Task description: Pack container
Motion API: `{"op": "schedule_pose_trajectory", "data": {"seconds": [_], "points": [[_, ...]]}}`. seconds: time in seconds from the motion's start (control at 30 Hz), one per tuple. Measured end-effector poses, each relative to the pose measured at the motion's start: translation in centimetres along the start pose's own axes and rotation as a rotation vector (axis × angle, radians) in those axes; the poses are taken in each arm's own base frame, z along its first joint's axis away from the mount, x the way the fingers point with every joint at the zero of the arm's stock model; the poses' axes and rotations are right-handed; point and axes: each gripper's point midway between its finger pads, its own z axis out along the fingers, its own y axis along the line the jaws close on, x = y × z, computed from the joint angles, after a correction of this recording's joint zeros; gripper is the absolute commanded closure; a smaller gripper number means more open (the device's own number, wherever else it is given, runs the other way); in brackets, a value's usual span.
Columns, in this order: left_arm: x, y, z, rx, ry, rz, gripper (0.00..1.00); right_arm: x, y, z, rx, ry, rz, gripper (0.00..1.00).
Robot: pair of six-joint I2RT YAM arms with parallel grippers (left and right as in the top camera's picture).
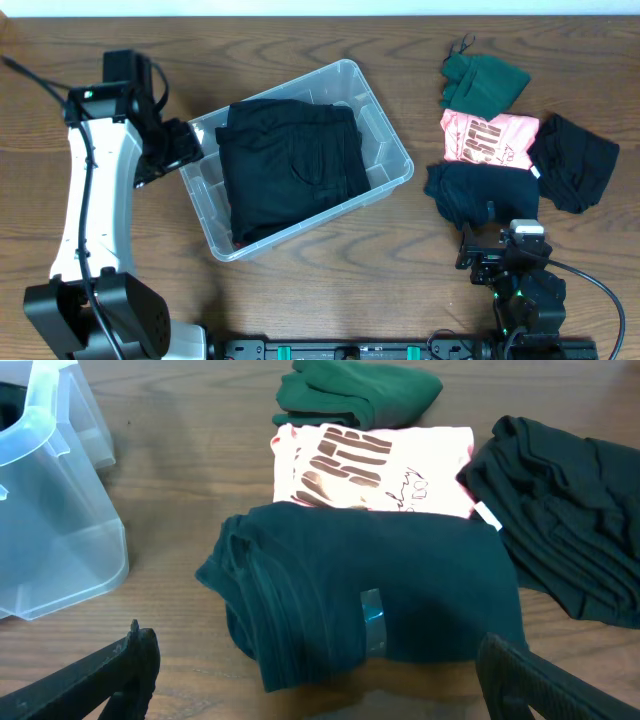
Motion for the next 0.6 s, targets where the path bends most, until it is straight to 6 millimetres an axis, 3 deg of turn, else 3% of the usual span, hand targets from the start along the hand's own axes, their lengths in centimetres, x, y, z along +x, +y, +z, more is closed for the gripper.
{"op": "schedule_pose_trajectory", "data": {"seconds": [0.1,0.23,0.33,0.47,0.6], "points": [[0.1,0.9,1.6,-0.006,0.009,-0.035,0.25,0.0,0.0,0.0,0.000,0.000,0.000,0.01],[0.0,0.6,3.9,0.024,-0.002,-0.045,0.29,0.0,0.0,0.0,0.000,0.000,0.000,0.01],[-0.1,-0.1,5.5,0.065,-0.016,-0.024,0.43,0.0,0.0,0.0,0.000,0.000,0.000,0.01],[-0.4,-0.5,6.4,0.091,-0.038,0.023,0.73,0.0,0.0,0.0,0.000,0.000,0.000,0.01],[-2.3,-1.2,6.3,0.114,-0.127,0.124,0.81,0.0,0.0,0.0,0.000,0.000,0.000,0.01]]}}
